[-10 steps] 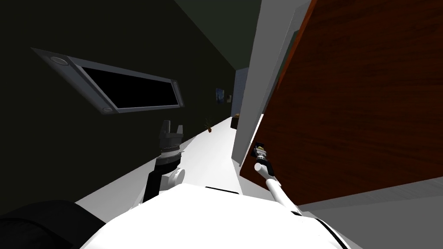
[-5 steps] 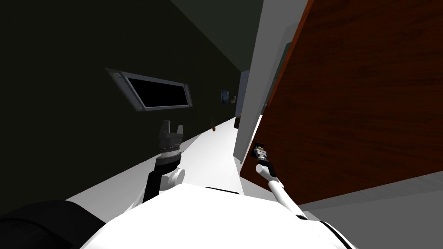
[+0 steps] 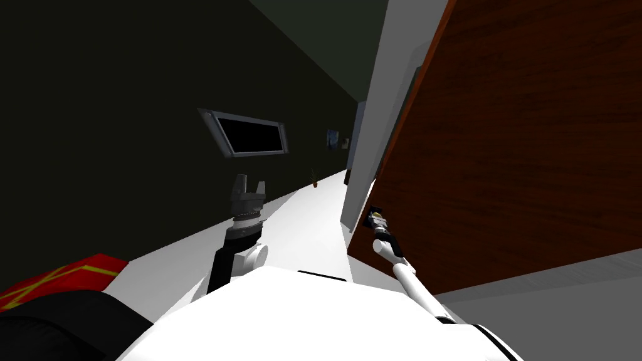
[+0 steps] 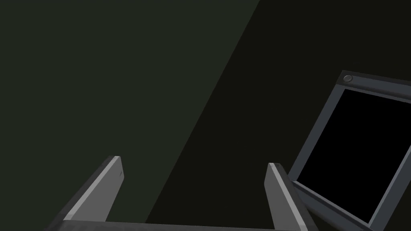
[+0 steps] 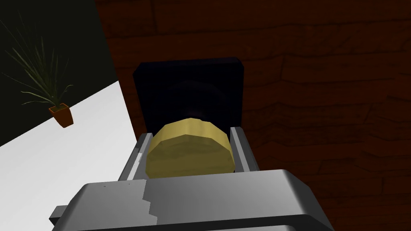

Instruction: Pull the door open

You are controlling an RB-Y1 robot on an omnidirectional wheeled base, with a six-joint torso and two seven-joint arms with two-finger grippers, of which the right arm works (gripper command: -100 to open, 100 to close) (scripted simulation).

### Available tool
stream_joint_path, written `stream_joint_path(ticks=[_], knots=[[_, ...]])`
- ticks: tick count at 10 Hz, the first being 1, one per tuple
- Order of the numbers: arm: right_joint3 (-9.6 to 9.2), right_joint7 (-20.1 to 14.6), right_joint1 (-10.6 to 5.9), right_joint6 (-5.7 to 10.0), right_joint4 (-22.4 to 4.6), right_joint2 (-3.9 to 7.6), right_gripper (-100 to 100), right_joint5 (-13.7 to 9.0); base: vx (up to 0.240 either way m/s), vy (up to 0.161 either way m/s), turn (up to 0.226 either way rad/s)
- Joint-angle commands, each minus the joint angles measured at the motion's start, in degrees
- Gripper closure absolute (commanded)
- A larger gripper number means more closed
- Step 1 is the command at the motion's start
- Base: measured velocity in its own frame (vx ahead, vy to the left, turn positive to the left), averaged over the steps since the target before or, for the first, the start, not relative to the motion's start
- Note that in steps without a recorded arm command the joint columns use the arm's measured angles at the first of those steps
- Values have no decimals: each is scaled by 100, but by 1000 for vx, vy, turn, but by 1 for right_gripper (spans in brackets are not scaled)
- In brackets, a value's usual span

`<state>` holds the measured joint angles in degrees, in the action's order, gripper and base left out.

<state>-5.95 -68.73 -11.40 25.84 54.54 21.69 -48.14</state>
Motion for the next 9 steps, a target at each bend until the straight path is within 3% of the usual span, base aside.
stream_joint_path(ticks=[1,9], knots=[[0,0,0,0,0,0,100,0,-108,-20,32],[-579,-477,167,12,303,325,100,69,-214,-63,108]])
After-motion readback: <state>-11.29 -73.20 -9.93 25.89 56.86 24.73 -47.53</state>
